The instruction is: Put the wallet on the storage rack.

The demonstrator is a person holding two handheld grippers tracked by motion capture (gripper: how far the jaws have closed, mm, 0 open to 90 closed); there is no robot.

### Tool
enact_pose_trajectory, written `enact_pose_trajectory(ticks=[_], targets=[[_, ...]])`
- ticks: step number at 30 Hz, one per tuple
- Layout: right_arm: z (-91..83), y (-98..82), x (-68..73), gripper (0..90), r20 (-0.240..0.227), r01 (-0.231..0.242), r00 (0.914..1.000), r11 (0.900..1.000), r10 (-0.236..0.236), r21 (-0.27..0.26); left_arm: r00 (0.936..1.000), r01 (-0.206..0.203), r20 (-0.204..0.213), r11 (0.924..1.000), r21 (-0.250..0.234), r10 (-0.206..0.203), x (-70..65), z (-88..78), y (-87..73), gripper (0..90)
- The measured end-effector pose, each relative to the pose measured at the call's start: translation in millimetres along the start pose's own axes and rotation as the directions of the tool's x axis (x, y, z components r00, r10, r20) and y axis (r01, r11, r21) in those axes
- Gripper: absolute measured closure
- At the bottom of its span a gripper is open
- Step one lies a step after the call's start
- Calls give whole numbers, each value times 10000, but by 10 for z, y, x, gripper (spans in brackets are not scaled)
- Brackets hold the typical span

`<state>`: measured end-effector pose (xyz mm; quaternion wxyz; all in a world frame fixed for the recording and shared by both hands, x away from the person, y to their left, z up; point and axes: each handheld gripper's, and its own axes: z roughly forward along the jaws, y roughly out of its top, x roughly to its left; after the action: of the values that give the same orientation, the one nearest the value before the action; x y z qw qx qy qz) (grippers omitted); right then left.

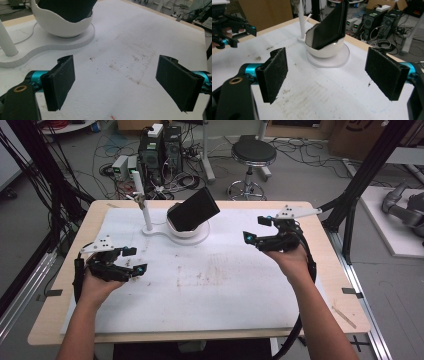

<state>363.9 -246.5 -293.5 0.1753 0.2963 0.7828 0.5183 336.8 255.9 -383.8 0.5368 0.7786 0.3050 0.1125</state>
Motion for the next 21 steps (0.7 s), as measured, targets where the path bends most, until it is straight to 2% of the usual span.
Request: enact_pose_trajectory(ticks=[11, 15, 21], targets=[[-165, -576, -24, 182, 423, -617, 9970, 9964, 642, -579, 10000, 35, -46, 10000, 83, -34, 5, 54, -25, 158], [-114, -780, -28, 165, 555, -755, 9955, 9967, 771, -305, 10000, 1, -61, 10000, -62, -2, -2, 79, -40, 149], [-53, -970, -2, 165, 514, -940, 9941, 9952, 953, -270, 10000, -67, -49, 10000, -11, 67, -14, 109, -62, 148]])
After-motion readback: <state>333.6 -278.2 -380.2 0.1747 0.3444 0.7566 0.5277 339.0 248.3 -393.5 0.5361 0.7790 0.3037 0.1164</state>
